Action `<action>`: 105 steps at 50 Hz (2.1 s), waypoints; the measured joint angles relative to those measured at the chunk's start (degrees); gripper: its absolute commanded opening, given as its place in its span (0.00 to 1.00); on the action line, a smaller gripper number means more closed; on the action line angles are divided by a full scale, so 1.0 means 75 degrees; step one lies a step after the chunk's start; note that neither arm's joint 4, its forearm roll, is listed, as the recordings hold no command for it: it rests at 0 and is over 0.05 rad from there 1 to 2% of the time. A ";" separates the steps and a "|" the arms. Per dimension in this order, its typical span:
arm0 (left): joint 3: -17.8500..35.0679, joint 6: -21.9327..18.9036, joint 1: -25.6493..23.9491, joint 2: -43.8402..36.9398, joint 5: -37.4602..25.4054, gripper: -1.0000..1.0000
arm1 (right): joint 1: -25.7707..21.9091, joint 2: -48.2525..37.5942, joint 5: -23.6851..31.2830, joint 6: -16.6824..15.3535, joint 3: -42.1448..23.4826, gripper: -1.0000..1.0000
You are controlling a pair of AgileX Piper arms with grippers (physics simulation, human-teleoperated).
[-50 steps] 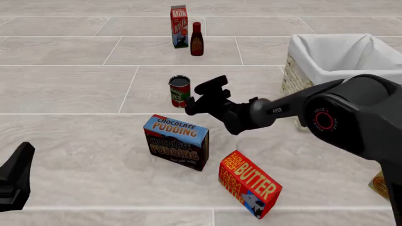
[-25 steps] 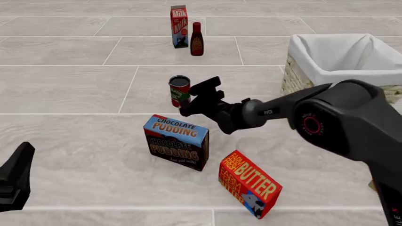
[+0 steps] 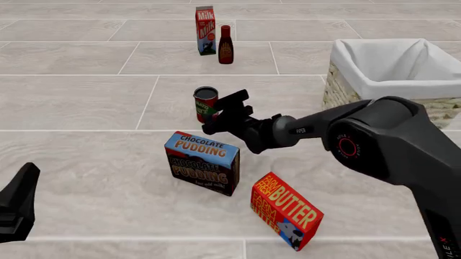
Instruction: Pick the tomato sauce and place it in the basket.
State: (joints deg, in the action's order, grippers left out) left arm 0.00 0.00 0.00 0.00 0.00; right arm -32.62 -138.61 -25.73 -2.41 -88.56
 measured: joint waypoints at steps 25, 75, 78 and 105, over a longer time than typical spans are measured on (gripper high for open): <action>0.0000 0.0000 0.0000 0.0000 0.0000 1.00 | 0.0028 -0.0412 0.0243 0.0069 -0.0464 1.00; 0.0000 0.0000 0.0000 0.0000 0.0000 1.00 | 0.0036 -0.0989 0.0760 -0.0054 -0.1392 1.00; 0.0000 0.0000 0.0000 0.0000 0.0000 1.00 | 0.0038 -0.1005 0.0777 -0.0051 -0.1426 1.00; 0.0000 0.0000 0.0000 0.0000 0.0000 1.00 | 0.0000 -0.1104 0.1006 -0.0017 -0.1684 1.00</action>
State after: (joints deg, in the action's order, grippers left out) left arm 0.00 0.00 0.00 0.00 0.00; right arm -32.61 -146.89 -18.19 -2.54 -101.19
